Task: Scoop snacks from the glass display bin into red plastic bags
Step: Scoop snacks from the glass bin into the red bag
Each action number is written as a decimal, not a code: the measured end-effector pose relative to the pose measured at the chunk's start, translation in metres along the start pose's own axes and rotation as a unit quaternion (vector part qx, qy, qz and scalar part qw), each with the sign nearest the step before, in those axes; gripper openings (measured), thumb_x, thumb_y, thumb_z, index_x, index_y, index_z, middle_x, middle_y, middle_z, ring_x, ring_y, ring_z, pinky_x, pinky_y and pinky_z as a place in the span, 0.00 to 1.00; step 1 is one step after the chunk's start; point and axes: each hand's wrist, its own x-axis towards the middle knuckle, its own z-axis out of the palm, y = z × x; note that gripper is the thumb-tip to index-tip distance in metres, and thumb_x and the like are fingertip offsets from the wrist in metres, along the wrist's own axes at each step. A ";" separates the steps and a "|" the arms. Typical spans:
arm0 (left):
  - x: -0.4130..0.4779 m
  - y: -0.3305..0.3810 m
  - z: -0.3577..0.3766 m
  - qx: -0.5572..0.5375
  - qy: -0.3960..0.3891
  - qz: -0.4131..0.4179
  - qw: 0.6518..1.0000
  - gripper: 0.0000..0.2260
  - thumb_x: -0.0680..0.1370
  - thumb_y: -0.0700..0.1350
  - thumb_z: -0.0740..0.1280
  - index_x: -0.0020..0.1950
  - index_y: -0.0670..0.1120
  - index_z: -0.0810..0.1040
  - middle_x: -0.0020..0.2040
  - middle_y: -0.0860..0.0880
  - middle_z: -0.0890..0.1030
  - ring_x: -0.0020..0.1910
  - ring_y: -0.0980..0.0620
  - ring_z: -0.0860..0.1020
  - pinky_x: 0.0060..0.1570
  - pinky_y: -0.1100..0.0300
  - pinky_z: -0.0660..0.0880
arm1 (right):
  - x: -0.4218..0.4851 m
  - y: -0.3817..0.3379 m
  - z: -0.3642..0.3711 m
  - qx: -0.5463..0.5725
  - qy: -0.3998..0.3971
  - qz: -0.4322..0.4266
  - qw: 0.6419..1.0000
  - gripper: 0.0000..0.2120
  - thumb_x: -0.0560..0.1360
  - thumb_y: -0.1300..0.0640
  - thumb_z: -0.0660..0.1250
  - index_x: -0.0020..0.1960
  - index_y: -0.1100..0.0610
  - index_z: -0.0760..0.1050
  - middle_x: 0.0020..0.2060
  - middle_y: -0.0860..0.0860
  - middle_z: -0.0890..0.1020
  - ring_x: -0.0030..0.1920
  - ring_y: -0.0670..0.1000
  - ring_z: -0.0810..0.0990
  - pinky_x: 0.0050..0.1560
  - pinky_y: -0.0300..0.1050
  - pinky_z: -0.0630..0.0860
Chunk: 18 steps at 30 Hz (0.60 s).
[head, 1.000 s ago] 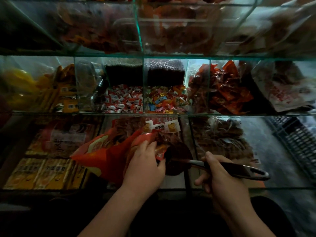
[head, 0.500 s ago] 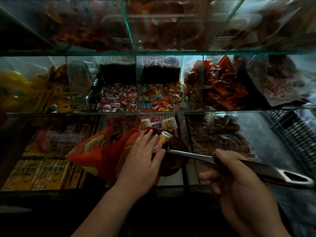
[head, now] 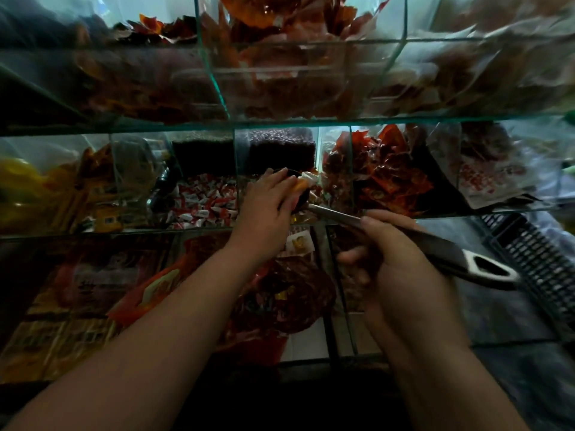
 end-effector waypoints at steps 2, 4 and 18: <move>0.022 -0.002 0.007 0.002 -0.034 -0.046 0.998 0.20 0.86 0.47 0.59 0.78 0.47 0.68 0.81 0.48 0.64 0.81 0.48 0.56 0.79 0.52 0.52 | 0.020 0.011 0.007 -0.060 -0.003 -0.019 0.998 0.05 0.76 0.53 0.69 0.43 0.44 0.82 0.33 0.56 0.85 0.26 0.50 0.82 0.23 0.36 0.71; 0.035 -0.004 0.009 -0.006 -0.055 -0.096 0.994 0.23 0.85 0.43 0.60 0.81 0.45 0.63 0.82 0.46 0.61 0.81 0.48 0.55 0.79 0.54 0.52 | 0.038 0.021 0.011 -0.158 -0.039 -0.097 0.982 0.04 0.79 0.56 0.69 0.47 0.49 0.81 0.39 0.53 0.86 0.33 0.47 0.86 0.27 0.34 0.74; -0.007 -0.007 -0.008 -0.155 0.060 -0.117 0.979 0.24 0.80 0.46 0.70 0.75 0.52 0.71 0.71 0.54 0.74 0.67 0.57 0.73 0.65 0.58 0.71 | 0.015 0.020 -0.003 -0.253 -0.122 -0.247 0.928 0.03 0.79 0.49 0.68 0.50 0.43 0.80 0.39 0.48 0.87 0.36 0.45 0.87 0.34 0.37 0.80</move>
